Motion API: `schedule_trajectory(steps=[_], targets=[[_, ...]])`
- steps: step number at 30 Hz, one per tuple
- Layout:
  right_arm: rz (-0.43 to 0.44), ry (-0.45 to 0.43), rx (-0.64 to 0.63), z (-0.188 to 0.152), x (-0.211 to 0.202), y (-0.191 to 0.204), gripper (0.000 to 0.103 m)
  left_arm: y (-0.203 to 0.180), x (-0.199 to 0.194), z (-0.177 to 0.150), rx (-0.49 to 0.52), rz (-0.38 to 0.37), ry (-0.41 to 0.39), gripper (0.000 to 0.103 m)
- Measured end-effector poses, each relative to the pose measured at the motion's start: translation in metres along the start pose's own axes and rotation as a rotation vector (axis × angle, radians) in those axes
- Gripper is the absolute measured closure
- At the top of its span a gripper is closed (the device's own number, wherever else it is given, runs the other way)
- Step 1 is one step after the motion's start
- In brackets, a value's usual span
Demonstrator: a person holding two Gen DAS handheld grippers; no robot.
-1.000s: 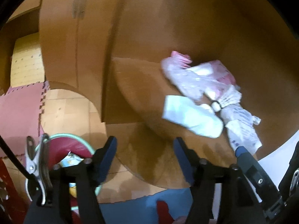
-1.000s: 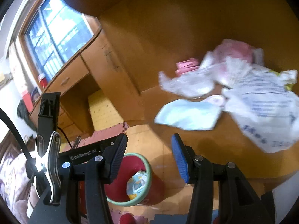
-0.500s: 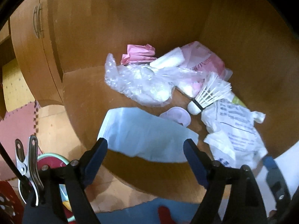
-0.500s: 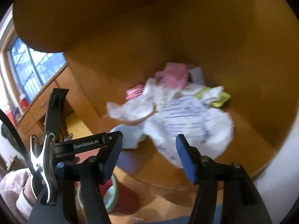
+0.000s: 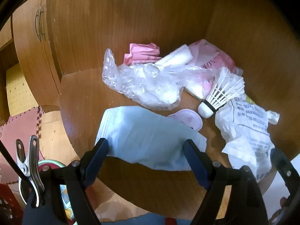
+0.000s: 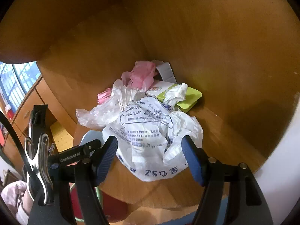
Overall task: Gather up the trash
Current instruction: 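Move both tools back up to the shelf with the bags, then grasp the light blue mask with the left tool while the right grasps the printed white bag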
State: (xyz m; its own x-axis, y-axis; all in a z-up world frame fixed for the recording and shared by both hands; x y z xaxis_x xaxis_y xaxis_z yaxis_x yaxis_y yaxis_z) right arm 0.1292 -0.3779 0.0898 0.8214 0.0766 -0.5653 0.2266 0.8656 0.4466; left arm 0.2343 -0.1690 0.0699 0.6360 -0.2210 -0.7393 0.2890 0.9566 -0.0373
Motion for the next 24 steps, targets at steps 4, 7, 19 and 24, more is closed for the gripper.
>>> schedule_trajectory(steps=[4, 7, 19, 24], targets=[[-0.03, 0.013, -0.003, 0.0, 0.015, 0.003, 0.031, 0.002, -0.002, -0.001, 0.005, -0.028, -0.026, 0.056], [-0.019, -0.003, -0.009, 0.001, 0.013, 0.006, 0.031, 0.01, -0.002, 0.0, -0.02, -0.05, -0.03, 0.073], [0.013, -0.06, -0.03, 0.004, 0.008, 0.011, 0.025, 0.028, -0.037, -0.01, -0.047, -0.122, -0.076, 0.082], [-0.019, -0.016, -0.038, 0.001, 0.026, 0.012, 0.024, 0.028, -0.044, -0.016, -0.022, -0.141, -0.063, 0.082]])
Point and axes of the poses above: each gripper's, at about its wrist camera, not at the fingertips, and x roughly the way its jaws point, y to its left, z to its top, the point moved 1 cm from there along x, roughly the way its jaws point, and after that the axes turned 8 degrees about x, right-handed, at the moved point
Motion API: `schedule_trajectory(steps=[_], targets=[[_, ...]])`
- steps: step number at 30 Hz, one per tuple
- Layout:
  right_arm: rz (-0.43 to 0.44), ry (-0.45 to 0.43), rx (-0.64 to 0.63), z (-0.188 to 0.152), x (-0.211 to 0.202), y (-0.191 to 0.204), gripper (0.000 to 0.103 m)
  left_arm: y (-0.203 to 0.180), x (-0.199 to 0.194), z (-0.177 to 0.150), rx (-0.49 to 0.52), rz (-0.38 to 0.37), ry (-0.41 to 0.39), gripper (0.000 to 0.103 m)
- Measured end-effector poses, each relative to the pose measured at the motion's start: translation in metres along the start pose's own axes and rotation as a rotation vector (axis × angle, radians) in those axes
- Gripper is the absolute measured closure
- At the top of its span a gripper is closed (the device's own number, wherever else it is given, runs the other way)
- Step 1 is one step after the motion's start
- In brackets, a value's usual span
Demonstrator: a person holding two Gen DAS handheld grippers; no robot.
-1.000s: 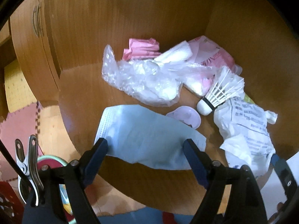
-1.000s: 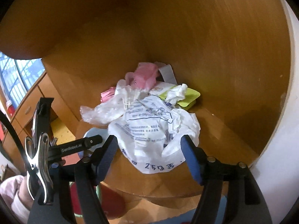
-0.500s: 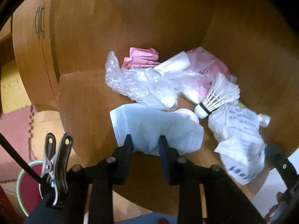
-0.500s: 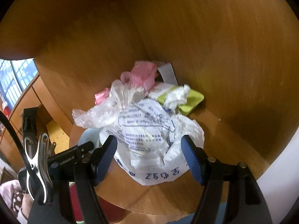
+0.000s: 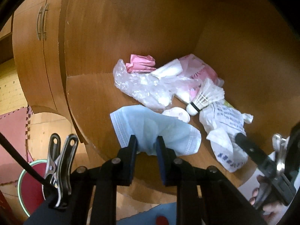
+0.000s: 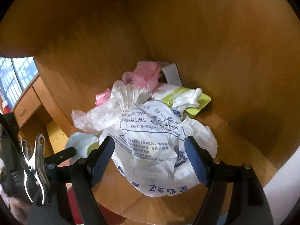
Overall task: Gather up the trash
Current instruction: 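Grasp the light blue mask with the left tool while the right grasps the printed white bag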
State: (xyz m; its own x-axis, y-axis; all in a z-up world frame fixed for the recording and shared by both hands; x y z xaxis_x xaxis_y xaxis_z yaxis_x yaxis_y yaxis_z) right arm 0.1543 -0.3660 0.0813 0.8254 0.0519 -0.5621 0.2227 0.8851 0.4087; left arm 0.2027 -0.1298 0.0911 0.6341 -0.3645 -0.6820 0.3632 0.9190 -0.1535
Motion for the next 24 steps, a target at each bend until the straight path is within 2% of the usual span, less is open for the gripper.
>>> schedule_trajectory(steps=[4, 6, 8, 9, 10, 11, 17, 24], targets=[[-0.051, 0.053, -0.03, -0.005, 0.016, 0.004, 0.026, -0.005, 0.003, -0.007, 0.022, -0.005, 0.019, 0.082], [-0.077, 0.073, -0.033, -0.008, 0.021, 0.005, 0.038, -0.007, 0.005, -0.01, 0.031, -0.001, 0.025, 0.081], [-0.107, 0.079, -0.047, -0.011, 0.024, 0.005, 0.063, -0.008, 0.005, -0.013, 0.031, -0.001, 0.019, 0.082], [-0.106, 0.081, -0.047, -0.012, 0.024, 0.004, 0.07, -0.009, 0.004, -0.013, 0.029, -0.003, 0.016, 0.082], [-0.1, 0.085, -0.041, -0.012, 0.024, 0.003, 0.082, -0.008, 0.002, -0.013, 0.021, -0.007, 0.011, 0.082], [-0.082, 0.09, -0.016, -0.011, 0.023, 0.0, 0.088, -0.007, 0.001, -0.012, 0.013, -0.01, 0.008, 0.082], [-0.04, 0.025, 0.034, -0.003, 0.007, -0.003, 0.099, -0.001, -0.014, -0.008, -0.018, -0.013, -0.028, 0.082], [0.014, -0.121, 0.025, 0.005, -0.026, 0.007, 0.1, 0.009, -0.033, -0.011, -0.057, -0.009, -0.059, 0.082]])
Point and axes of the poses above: each gripper's, at about its wrist camera, not at the fingertips, and x roughly the way its jaws point, y to its left, z to its top, the point moved 1 cm from there along x, roughly the way its jaws point, and after that the axes turned 8 degrees about x, right-handed, at the moved point
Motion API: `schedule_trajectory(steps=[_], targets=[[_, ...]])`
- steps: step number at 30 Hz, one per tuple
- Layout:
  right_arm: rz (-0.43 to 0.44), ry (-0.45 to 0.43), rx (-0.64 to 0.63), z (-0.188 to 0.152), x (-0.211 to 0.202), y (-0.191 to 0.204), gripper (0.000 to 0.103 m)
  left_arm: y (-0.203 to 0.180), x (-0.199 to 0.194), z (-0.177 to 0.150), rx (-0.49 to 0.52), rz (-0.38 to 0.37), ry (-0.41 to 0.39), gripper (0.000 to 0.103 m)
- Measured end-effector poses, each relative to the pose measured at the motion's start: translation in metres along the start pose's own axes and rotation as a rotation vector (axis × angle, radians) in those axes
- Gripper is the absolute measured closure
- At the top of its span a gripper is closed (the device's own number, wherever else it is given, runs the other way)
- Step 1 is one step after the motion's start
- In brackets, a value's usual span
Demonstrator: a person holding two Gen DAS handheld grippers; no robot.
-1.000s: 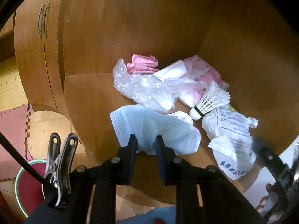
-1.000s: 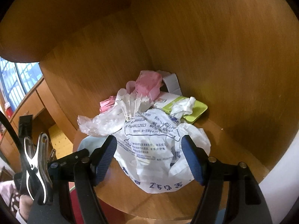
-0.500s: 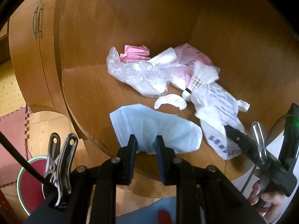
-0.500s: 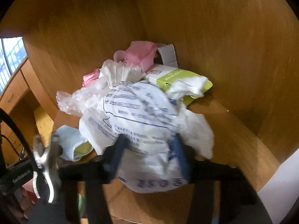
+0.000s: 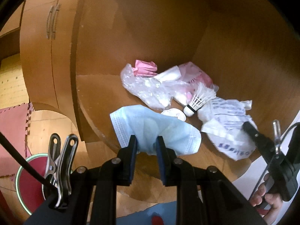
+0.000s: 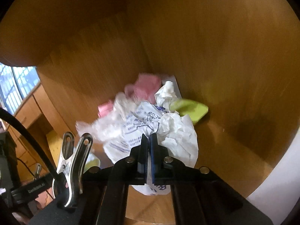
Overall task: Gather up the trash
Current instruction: 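Grasp the light blue mask with the left tool while the right grasps the printed white bag, then carry the mask with the left tool while the right carries the white bag over the bucket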
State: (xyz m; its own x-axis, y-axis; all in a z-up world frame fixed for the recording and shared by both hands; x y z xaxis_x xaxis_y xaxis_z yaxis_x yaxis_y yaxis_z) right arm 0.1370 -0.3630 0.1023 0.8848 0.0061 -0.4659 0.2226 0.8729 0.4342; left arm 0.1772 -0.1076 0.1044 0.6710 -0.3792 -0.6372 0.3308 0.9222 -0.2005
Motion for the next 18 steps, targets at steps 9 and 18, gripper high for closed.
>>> schedule_trajectory(steps=[9, 18], targets=[[0.105, -0.11, -0.052, 0.005, -0.029, 0.023, 0.1, 0.023, -0.025, -0.011, -0.035, 0.047, -0.022, 0.082], [0.208, -0.092, -0.069, -0.005, -0.032, 0.05, 0.1, 0.06, -0.053, -0.026, -0.092, 0.108, -0.025, 0.082]])
Point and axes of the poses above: each gripper's, at about its wrist camera, not at the fingertips, and x roughly the way its jaws point, y to its left, z to its top, the point moved 1 cm from there along x, roughly the way its jaws point, and after that the axes turned 8 degrees about x, right-handed, at the moved point
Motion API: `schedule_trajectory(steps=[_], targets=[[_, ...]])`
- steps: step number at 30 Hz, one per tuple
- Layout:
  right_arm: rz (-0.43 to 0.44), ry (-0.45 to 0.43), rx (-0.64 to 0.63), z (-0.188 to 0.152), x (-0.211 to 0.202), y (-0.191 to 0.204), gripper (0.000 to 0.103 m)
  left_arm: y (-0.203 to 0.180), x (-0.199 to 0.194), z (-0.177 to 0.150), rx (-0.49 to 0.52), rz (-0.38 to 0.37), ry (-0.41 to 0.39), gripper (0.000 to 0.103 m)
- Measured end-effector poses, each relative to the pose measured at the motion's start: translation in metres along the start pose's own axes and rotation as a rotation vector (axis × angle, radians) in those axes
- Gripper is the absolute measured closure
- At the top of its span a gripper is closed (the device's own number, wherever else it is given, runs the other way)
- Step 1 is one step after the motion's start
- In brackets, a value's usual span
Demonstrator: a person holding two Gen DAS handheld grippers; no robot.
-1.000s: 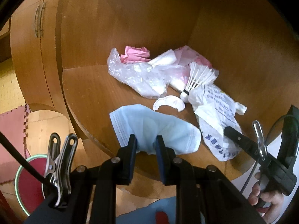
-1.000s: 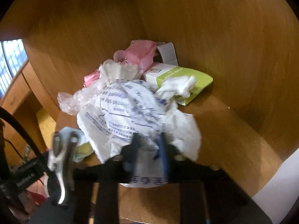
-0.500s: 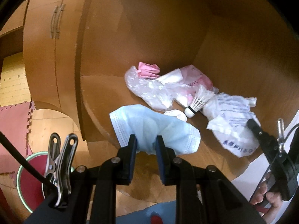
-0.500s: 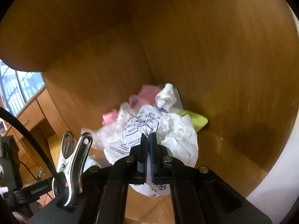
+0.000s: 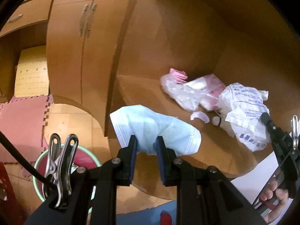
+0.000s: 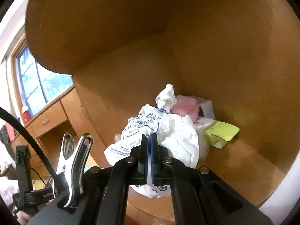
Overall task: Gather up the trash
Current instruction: 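Carry the mask with the left tool while the right carries the white bag over the bucket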
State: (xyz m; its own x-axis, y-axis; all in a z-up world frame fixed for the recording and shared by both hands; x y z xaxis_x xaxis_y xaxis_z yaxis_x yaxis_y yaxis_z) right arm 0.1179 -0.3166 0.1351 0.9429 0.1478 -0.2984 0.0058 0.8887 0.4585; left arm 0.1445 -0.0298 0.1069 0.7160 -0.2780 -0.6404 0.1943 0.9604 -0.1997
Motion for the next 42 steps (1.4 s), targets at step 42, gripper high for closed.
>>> schedule_trajectory(steps=[42], targets=[[0.217, 0.21, -0.222, -0.084, 0.057, 0.129, 0.1, 0.132, 0.033, -0.085, -0.131, 0.197, 0.177, 0.082]])
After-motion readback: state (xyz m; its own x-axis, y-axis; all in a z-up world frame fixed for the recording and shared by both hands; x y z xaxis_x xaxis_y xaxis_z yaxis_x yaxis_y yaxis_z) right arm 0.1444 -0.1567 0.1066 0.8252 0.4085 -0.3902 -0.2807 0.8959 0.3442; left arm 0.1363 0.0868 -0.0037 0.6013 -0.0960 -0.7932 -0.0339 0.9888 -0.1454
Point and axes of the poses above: each gripper's, at about its wrist camera, not at the fingertips, and x roughly the way its jaws point, y to its left, z to its top, the point moved 1 cm from there along x, roughly the way its jaws point, and after that the axes turned 8 degrees about x, right-handed, at the moved point
